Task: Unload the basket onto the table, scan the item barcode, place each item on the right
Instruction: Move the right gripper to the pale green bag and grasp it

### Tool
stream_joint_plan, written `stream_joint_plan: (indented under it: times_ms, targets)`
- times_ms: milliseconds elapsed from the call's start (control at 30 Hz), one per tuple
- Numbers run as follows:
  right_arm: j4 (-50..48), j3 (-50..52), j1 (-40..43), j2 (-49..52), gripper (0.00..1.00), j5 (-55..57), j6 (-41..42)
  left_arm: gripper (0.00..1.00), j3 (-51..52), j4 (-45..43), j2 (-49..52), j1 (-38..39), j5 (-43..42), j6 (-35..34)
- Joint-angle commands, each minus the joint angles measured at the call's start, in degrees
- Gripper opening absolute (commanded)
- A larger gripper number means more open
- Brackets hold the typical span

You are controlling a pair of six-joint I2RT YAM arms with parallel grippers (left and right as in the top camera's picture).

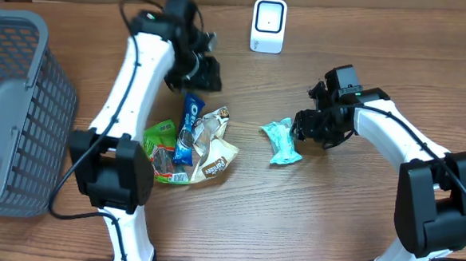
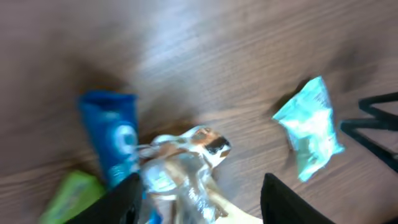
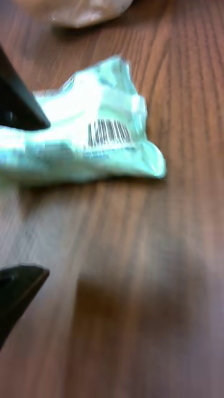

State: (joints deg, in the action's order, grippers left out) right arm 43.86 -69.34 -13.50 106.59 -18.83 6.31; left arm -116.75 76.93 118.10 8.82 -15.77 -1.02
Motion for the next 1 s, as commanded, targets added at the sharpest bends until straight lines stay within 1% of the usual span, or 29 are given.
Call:
stream_joint_plan:
  times_ms: [0,100,167,233,300,333,400,433,467,567,667,833,933,967]
  targets:
    - [-1.22,-2.69,0.85,0.15,0.77,4.66,-9.53,0.57,-10.29,3.39,-0.98,-2.91,2.95,1.95]
    - [3.96,-7.06,1.99,0.15,0.78,0.24,-5.86,0.73,-19.04,7.17,-0.98,-5.95,3.04,1.38]
    - [9.46,-10.14,2.89,0.15,0.78,-5.22,1.03,0.79,-23.76,9.53,-0.98,-7.91,2.78,0.57]
    - [13.81,-10.97,3.37,0.15,0.78,-10.19,12.24,0.81,-27.39,12.04,-0.98,-9.68,2.4,0.57]
    - [16.7,-9.84,3.23,0.17,0.76,-13.16,22.69,0.83,-28.76,13.7,-1.01,-10.86,2.4,0.57]
    - [16.65,-8.5,2.64,0.17,0.73,-14.21,26.25,0.84,-28.81,14.32,-1.01,-11.34,2.4,0.57]
    - [16.11,-6.1,1.44,0.17,0.7,-14.53,33.44,0.87,-28.57,14.97,-0.92,-11.89,2.43,0.57]
    - [14.78,-4.04,0.61,0.17,0.69,-14.6,37.09,0.9,-28.13,14.99,-0.87,-11.98,2.4,0.57]
    - [13.27,-2.27,-0.15,0.17,0.68,-14.91,39.15,0.92,-27.74,14.99,-0.87,-12.07,2.38,0.48]
    - [7.65,3.04,-2.6,0.17,0.68,-15.02,45.57,0.93,-26.58,14.62,-0.85,-12.0,2.4,-1.68]
    - [3.19,6.38,-4.0,0.17,0.65,-15.26,48.24,0.93,-25.7,14.58,-0.83,-11.63,2.45,-1.79]
    - [-2.27,8.15,-4.28,0.17,0.63,-13.79,48.43,0.96,-25.11,14.32,-0.72,-11.21,2.4,-1.79]
    - [-5.2,8.13,-3.32,0.17,0.51,-9.79,43.76,0.97,-25.11,14.38,-0.72,-11.1,2.4,-1.79]
    - [-6.12,8.13,-2.47,0.17,0.49,-9.57,41.38,0.99,-25.11,14.51,-0.72,-11.1,2.45,-1.77]
